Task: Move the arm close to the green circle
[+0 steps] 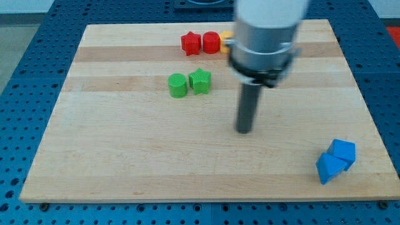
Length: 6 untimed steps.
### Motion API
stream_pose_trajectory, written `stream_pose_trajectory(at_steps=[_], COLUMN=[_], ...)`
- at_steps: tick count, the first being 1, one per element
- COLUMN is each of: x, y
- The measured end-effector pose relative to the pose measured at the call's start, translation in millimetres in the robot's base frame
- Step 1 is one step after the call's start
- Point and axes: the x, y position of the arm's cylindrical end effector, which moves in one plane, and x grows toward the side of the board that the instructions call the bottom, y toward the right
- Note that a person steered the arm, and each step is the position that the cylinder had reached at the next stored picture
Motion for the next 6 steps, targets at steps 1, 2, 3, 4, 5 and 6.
stream_pose_trajectory(at_steps=[1, 2, 3, 4, 5, 6], x=[-11, -52, -97, -116, -120, -112], y=[-75, -133, -167, -152, -116, -89])
